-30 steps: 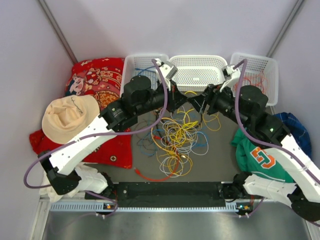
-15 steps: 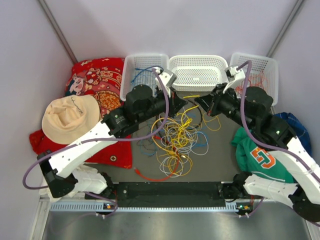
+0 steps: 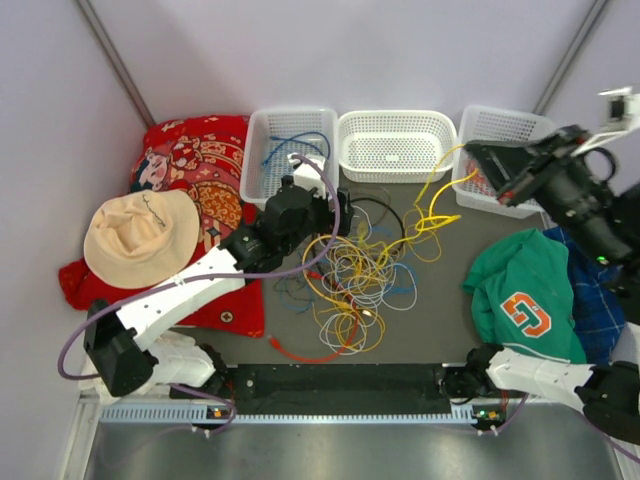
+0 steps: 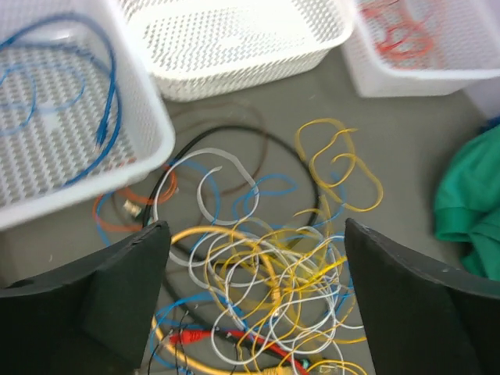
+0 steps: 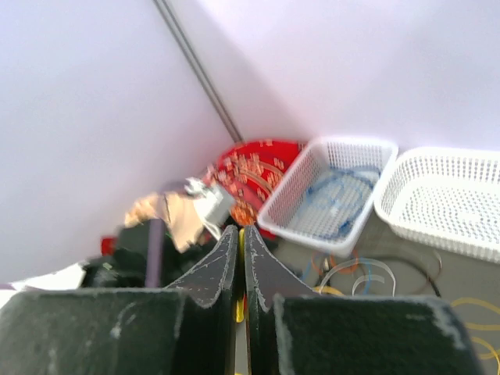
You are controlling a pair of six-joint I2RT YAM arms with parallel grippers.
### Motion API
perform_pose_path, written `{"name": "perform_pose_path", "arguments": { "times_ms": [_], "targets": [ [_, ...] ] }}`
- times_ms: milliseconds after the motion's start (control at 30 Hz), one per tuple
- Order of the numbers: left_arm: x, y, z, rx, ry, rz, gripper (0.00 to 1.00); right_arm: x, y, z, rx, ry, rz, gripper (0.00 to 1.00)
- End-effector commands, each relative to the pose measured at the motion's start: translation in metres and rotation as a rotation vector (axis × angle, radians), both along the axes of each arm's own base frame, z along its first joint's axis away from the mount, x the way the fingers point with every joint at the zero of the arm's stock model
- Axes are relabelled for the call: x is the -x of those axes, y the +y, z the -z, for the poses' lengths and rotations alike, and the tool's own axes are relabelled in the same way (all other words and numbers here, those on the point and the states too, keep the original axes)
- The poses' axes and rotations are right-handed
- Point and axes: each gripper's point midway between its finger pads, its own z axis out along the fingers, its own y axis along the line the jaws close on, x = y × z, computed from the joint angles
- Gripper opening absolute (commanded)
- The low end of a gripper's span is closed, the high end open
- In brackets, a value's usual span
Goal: Untangle the cables
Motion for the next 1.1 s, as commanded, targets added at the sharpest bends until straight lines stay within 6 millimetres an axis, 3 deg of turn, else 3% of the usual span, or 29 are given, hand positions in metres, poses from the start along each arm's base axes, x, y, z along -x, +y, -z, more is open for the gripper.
{"name": "perform_pose_path", "arguments": {
  "times_ms": [0,167,300,367,533,700,833,867,1000,1067],
  "targets": [
    [-0.012,0.018,0.011,-0.001,0.033,-0.131,0.99,-0.002,-0.017,-0.021,-0.006,-0.05,0.073,0.0],
    [-0.009,0.024,0.006,0.017,0.006,-0.138,0.99,-0.014,-0.016,-0.021,0.007,-0.05,0.115,0.0],
    [-0.004,0.033,0.014,0.008,0.016,-0.158,0.99,-0.029,-0.017,-0.026,0.019,-0.061,0.173,0.0],
    [0.0,0.038,0.014,0.021,0.024,-0.174,0.99,-0.037,-0.022,-0.034,0.016,-0.08,0.229,0.0],
    [0.013,0.05,0.041,0.055,0.082,-0.194,0.99,-0.062,-0.026,-0.06,0.01,-0.126,0.348,0.0],
    [0.034,0.046,0.051,0.136,0.078,-0.093,0.99,-0.058,-0.034,-0.093,-0.068,-0.202,0.372,0.0],
    [0.061,0.018,0.014,0.31,-0.07,0.16,0.99,-0.06,-0.025,-0.09,-0.067,-0.188,0.336,0.0],
    [0.07,0.017,-0.004,0.401,-0.17,0.212,0.99,-0.06,-0.023,-0.088,-0.068,-0.181,0.329,0.0],
    [0.099,0.005,-0.03,0.476,-0.308,0.401,0.99,-0.062,-0.016,-0.078,-0.054,-0.155,0.303,0.0],
    [0.102,-0.003,-0.034,0.472,-0.318,0.445,0.99,-0.063,-0.013,-0.074,-0.05,-0.14,0.292,0.0]
  ]
}}
